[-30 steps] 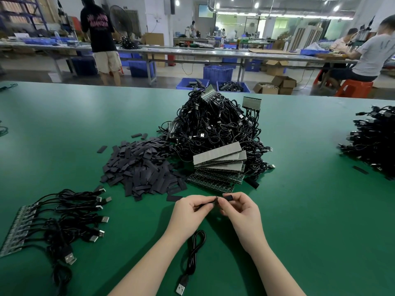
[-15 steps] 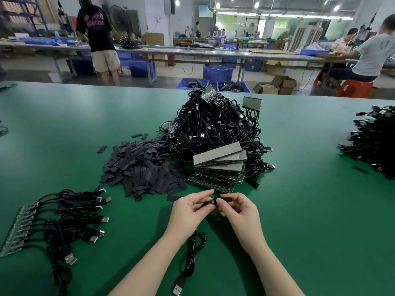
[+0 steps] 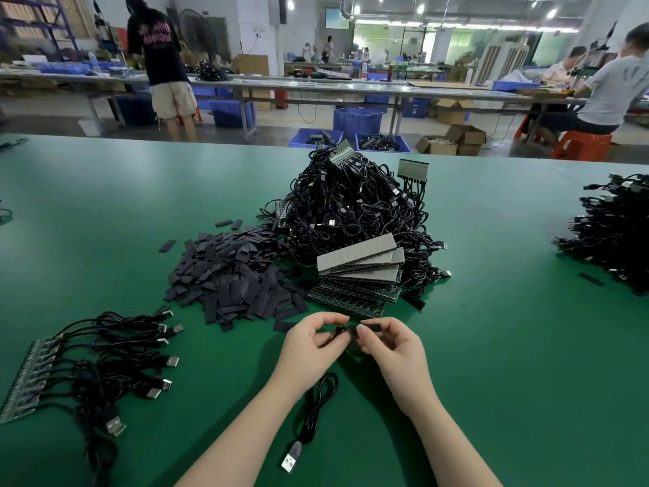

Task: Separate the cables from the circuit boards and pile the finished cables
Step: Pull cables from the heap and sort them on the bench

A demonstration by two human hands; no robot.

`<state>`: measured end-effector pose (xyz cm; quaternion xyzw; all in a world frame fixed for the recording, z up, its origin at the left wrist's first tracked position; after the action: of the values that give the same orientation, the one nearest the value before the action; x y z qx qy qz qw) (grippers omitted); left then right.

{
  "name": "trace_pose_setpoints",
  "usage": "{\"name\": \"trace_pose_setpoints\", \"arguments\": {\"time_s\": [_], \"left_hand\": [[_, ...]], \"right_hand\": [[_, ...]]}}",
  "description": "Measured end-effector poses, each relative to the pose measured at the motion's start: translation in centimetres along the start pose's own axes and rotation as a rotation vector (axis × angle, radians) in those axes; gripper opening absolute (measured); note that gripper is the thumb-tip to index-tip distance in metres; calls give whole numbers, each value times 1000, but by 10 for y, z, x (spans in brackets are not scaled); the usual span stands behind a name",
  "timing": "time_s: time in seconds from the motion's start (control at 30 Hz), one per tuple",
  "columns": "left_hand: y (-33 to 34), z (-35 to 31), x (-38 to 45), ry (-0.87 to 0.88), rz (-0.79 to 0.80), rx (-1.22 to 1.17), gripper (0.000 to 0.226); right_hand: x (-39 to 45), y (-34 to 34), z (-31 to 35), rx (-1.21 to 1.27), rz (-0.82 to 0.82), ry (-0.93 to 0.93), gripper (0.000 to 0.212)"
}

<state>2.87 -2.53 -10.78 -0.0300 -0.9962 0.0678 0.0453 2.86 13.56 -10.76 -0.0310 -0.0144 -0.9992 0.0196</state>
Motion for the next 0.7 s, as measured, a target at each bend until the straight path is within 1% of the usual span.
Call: {"name": "trace_pose_setpoints", "arguments": {"time_s": [0.13,0.23,0.37,0.5,0.7], "left_hand": [[0,0,1,-8,-28,-66,16],[-1,0,3,-36,25,-113,17],[-5,-2,6,-94,111,-169,20],[-8,-3,8,-142,180,-229,22],[-13,-3,12,-197,236,-265,16]], "right_hand": [[1,0,-1,37,-10,7,6],[1,-1,-1,57,-9,8,6],[-1,1,1,56,52,-4,10],[-2,2,4,37,64,-18,11],[-2,2,7,42,78,3,14]]}}
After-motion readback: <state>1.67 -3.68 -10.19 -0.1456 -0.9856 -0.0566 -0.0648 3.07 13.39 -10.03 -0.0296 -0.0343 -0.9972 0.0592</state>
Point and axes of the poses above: each hand's wrist, its own x-axis towards the middle knuckle, its own y-axis out of the palm, z = x × y, the point moved 2 cm from there along x, towards the middle knuckle, and after that the axes turned 4 degrees about z, right-handed, at the moved point
